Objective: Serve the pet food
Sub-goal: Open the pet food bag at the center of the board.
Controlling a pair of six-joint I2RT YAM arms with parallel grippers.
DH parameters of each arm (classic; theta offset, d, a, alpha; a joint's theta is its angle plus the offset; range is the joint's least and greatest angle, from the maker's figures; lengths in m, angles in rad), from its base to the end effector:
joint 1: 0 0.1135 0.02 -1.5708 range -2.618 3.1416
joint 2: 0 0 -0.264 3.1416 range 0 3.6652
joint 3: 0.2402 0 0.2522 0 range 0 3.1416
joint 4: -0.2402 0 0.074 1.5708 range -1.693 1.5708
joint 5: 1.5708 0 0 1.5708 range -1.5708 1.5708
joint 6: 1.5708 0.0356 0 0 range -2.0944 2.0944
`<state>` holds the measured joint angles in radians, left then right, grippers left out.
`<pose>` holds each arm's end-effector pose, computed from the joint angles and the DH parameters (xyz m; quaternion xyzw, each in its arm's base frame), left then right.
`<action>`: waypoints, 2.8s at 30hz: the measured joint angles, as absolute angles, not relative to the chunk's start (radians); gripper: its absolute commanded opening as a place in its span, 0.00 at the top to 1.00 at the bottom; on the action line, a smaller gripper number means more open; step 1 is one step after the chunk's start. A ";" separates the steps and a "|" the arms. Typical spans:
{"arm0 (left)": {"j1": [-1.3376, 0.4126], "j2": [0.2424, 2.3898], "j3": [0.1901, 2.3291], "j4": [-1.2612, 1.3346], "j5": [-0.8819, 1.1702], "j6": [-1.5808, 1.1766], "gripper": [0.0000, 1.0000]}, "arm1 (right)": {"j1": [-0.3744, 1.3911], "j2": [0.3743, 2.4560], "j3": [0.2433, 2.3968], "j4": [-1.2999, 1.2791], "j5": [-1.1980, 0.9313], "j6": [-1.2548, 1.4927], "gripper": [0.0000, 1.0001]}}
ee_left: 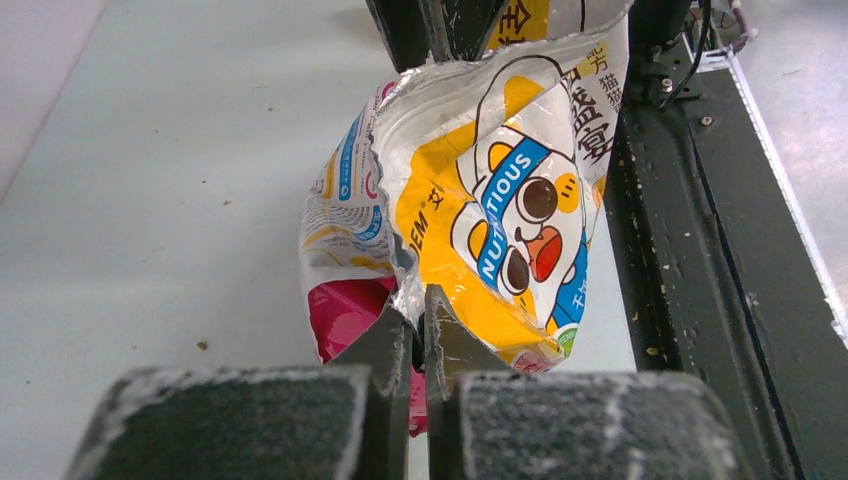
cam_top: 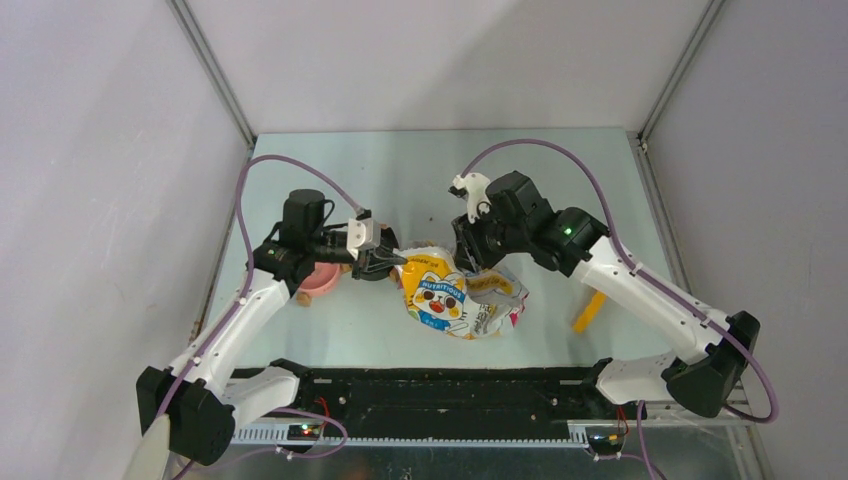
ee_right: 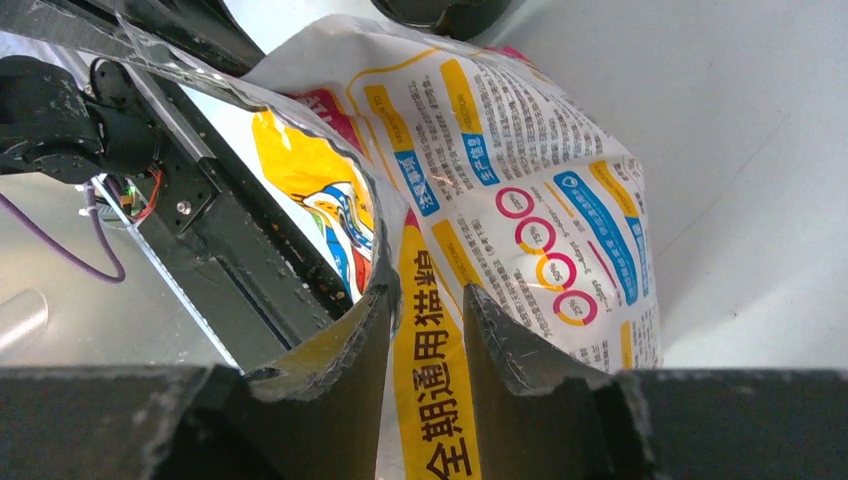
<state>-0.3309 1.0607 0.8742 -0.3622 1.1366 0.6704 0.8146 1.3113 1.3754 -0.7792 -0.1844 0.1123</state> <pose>0.1965 -0.1016 0.3110 0.5838 0.5186 -0.3931 0.4856 0.1841 0.2046 0.3728 -0.3475 0.8376 0.2596 0.3321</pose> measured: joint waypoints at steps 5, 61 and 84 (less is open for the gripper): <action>-0.331 1.061 0.874 -0.347 1.136 0.635 1.00 | 0.824 1.325 1.353 -0.704 -0.197 0.120 0.63; -0.622 1.056 1.132 -0.226 0.373 -0.392 0.00 | 0.610 1.218 1.104 -0.472 -0.458 0.400 1.00; -0.764 1.244 1.139 -0.392 0.178 -0.735 0.31 | 0.639 1.183 1.060 -0.382 -0.347 0.482 1.00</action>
